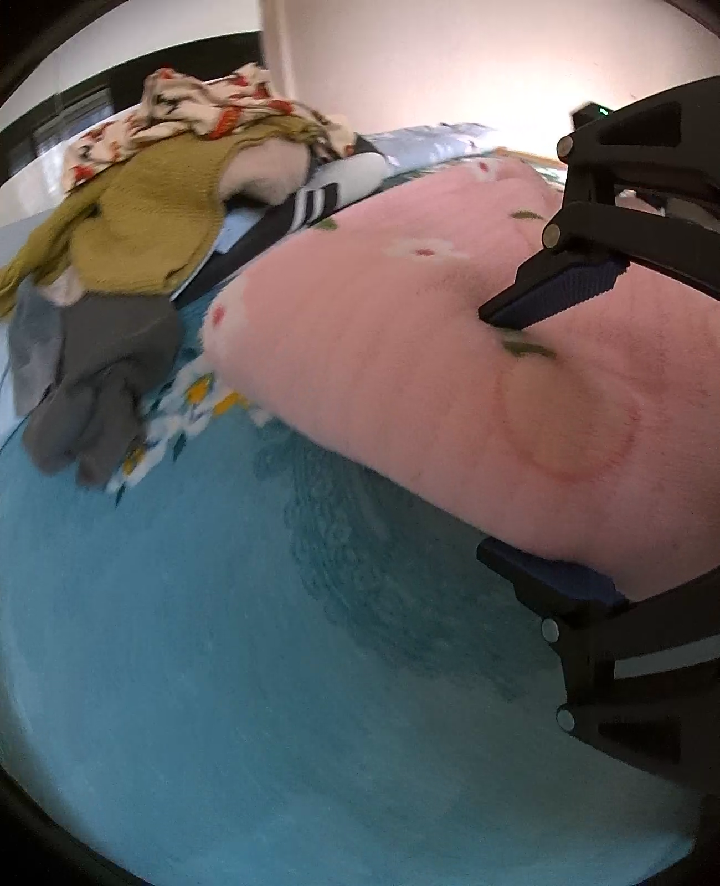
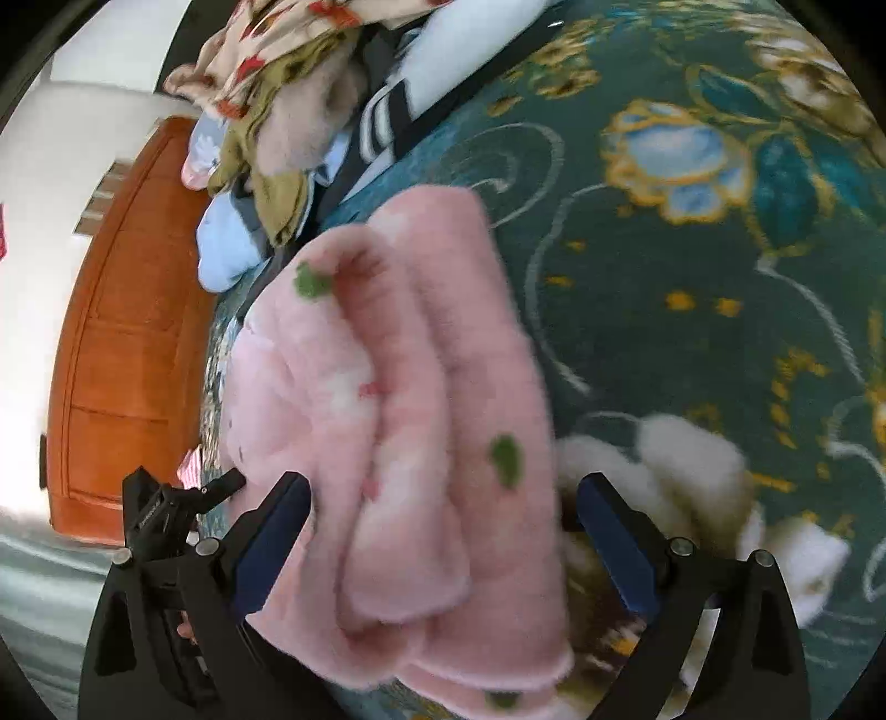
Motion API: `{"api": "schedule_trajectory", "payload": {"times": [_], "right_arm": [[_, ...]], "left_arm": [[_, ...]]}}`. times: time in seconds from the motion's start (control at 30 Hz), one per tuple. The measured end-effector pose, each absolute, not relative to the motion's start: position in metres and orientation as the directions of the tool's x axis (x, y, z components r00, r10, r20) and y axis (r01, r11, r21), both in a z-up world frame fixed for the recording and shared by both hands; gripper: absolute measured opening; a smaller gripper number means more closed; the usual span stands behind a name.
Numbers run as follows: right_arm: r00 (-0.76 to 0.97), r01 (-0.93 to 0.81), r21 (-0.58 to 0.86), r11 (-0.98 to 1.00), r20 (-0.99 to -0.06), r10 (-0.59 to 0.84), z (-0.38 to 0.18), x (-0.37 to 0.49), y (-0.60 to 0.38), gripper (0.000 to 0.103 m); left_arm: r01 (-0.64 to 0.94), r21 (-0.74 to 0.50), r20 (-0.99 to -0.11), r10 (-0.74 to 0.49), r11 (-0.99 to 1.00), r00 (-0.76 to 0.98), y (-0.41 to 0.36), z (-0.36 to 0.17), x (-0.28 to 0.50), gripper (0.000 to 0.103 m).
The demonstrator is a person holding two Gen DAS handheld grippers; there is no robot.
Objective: Fold clothes
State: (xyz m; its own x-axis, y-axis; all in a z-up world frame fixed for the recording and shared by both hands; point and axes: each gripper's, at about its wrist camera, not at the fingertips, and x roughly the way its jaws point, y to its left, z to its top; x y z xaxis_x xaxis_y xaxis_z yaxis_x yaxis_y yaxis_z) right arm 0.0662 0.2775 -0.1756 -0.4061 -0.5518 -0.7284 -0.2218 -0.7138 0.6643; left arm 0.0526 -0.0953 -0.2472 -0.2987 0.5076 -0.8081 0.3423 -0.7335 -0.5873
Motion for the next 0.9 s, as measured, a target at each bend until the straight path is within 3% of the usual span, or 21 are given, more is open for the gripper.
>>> {"api": "schedule_trajectory", "payload": {"times": [0.2,0.47,0.53,0.7,0.9], "right_arm": [[-0.389,-0.186,0.663,-0.725,-0.727,-0.565,-0.183,0.059,0.263,0.103],[-0.391,-0.184,0.634,-0.751,-0.749,-0.536,-0.171,0.058,0.257,0.103],[-0.388,-0.192,0.624,-0.758,-0.757,-0.526,-0.165,0.057,0.254,0.097],[-0.380,-0.210,0.599,-0.773,-0.778,-0.500,-0.150,0.054,0.249,0.061],[-0.371,-0.227,0.568,-0.791,-0.802,-0.469,-0.131,0.049,0.241,0.047]], "left_arm": [[0.275,-0.587,-0.810,0.544,-0.762,-0.219,-0.080,-0.255,0.044,0.089],[0.249,-0.558,-0.829,0.516,-0.792,-0.216,-0.074,-0.247,0.048,0.088],[0.213,-0.532,-0.844,0.494,-0.820,-0.209,-0.068,-0.241,0.049,0.087],[0.180,-0.530,-0.841,0.487,-0.828,-0.235,-0.066,-0.231,0.054,0.070],[0.141,-0.589,-0.793,0.537,-0.795,-0.288,-0.072,-0.214,0.058,0.052]]}}
